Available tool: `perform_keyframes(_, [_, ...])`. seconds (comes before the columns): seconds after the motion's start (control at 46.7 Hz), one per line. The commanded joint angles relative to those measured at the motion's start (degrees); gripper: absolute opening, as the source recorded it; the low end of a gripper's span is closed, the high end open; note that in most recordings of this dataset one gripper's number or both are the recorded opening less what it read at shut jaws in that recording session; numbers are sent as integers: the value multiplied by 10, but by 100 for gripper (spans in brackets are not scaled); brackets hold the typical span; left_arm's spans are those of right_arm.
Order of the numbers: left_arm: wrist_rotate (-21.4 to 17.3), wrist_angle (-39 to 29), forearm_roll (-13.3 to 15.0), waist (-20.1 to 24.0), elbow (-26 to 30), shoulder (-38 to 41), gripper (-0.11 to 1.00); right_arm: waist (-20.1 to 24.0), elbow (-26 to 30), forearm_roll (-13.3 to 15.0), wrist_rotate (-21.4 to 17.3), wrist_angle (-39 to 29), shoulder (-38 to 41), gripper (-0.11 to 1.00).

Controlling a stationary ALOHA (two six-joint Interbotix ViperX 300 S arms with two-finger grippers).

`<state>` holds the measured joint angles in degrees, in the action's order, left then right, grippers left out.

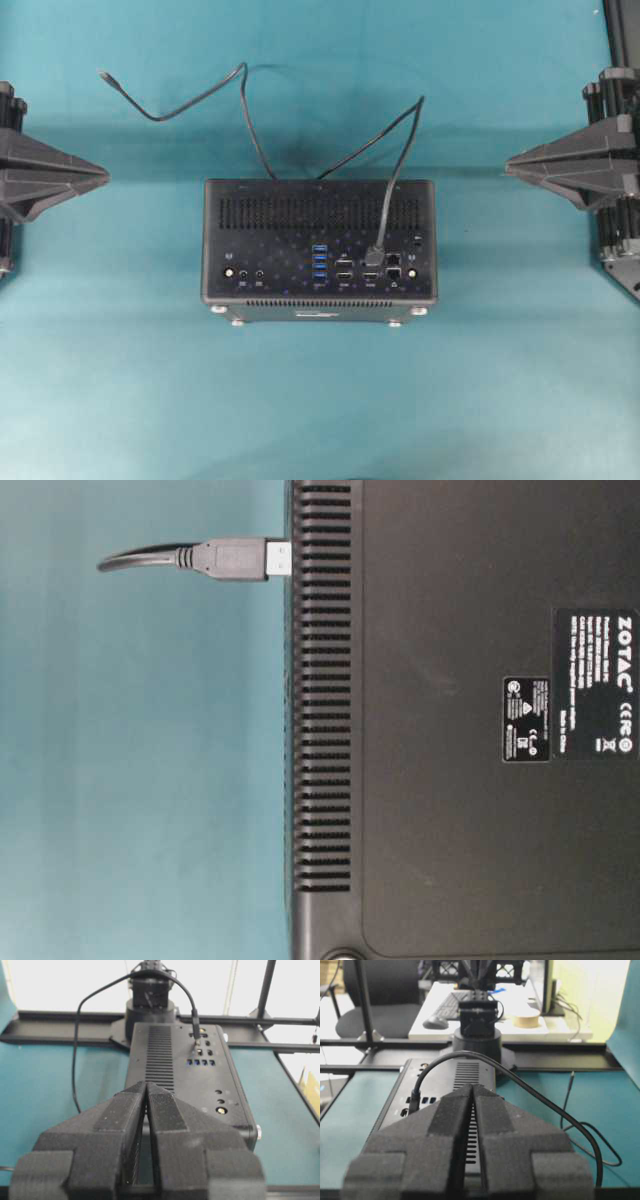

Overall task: Insert the USB into the PC box with both arms.
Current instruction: 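Move the right gripper over the black USB plug at the back panel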

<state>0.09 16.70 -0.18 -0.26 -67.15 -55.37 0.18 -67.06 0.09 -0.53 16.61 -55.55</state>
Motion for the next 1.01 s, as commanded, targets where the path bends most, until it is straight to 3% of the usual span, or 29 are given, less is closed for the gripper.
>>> perform_keyframes(0.0, [18,-8,-5,-7,11,3,10,-5,5,-5,-4,4,7,14])
perform_keyframes(0.064, [25,-24,-5,-12,18,3,5,-5,8,-28,-12,-15,7,17])
perform_keyframes(0.15, [25,-52,-6,-16,33,0,0,-5,18,-51,-33,-59,7,6])
perform_keyframes(0.364, [4,-144,-7,-18,79,-1,0,-6,74,-61,-66,-187,11,1])
perform_keyframes(0.6, [-4,-279,-6,-24,134,20,0,1,177,-65,-138,-384,69,1])
perform_keyframes(0.985, [-8,-317,-7,-25,153,40,0,29,365,-69,-142,-603,210,9])
